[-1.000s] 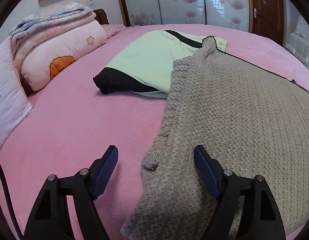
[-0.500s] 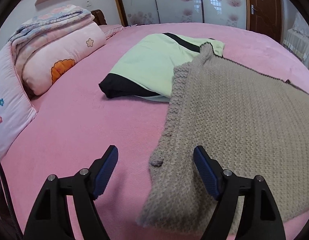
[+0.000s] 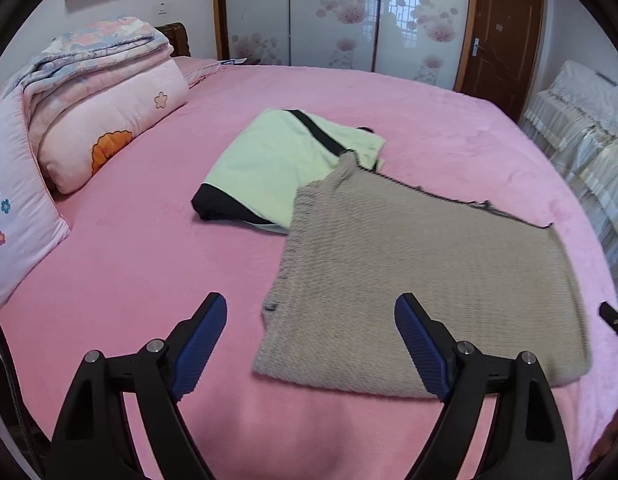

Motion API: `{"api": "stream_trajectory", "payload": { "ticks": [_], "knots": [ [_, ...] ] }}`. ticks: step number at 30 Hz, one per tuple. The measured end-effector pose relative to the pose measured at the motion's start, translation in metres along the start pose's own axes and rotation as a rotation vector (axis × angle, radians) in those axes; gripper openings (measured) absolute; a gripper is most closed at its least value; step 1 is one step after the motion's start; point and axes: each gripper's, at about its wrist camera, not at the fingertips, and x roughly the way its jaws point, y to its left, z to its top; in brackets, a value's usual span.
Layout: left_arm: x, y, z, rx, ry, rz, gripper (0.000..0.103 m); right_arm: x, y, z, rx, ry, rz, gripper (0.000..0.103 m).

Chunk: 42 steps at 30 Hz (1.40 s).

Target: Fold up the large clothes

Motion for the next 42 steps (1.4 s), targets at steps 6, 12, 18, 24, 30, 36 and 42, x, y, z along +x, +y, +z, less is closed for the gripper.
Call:
{"api": "stream_trajectory", "payload": {
  "ticks": [6,12,18,24,30,36,42],
  "knots": [
    [-0.031,-0.017,-0.019,-0.022,-0.004,-0.077,0.086,-0.036,0.041,-0.017,-0.045,-0.059,0.049,0.005],
    [-0.032,-0.019,-0.047,-0.076,0.046,-0.128,0.086,-0.056,0.067,-0.047,-0.083,-0.105,0.057,0.030],
    [0.000,-0.005,-0.081,-0.159,0.127,-0.191,0.086,-0.051,0.070,-0.078,-0.079,-0.118,0.057,0.031],
    [0.049,0.009,-0.119,-0.274,0.248,-0.321,0.086,-0.020,0.066,-0.107,-0.077,-0.034,0.061,0.031],
    [0.101,0.023,-0.134,-0.442,0.226,-0.471,0.086,0.006,0.063,-0.112,-0.068,0.003,0.060,0.031],
    [0.131,0.021,-0.121,-0.458,0.097,-0.507,0.086,0.023,0.061,-0.112,-0.073,0.003,0.055,0.031],
    [0.162,0.017,-0.086,-0.482,0.037,-0.481,0.086,0.041,0.060,-0.109,-0.084,0.013,0.039,0.031]
  ]
}}
